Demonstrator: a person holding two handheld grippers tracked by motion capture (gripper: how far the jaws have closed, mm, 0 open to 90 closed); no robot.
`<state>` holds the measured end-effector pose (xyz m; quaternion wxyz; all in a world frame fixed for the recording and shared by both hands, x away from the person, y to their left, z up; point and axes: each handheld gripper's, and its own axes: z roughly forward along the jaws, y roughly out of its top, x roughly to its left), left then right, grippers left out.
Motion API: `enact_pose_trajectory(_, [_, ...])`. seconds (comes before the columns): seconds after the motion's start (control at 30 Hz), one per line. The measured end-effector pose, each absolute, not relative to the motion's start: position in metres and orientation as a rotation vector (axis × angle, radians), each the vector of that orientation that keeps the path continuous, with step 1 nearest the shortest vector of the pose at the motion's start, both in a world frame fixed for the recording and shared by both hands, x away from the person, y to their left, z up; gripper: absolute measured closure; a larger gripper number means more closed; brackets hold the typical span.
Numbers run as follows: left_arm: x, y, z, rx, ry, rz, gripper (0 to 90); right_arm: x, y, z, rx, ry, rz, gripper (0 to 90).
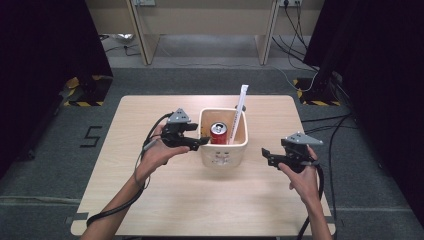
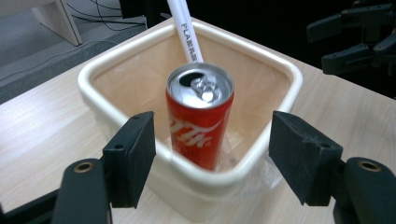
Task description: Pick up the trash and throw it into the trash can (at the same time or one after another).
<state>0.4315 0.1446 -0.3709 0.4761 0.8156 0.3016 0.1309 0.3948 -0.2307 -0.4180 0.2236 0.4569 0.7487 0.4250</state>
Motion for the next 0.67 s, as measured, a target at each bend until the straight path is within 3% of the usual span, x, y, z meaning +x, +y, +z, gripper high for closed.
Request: enact_pose_trajectory(0.67, [0.400, 0.175, -0.405, 1.953, 0.759, 0.325, 31.3, 0.374, -0.228, -0.460, 1.291, 2.104, 1.060, 16.7])
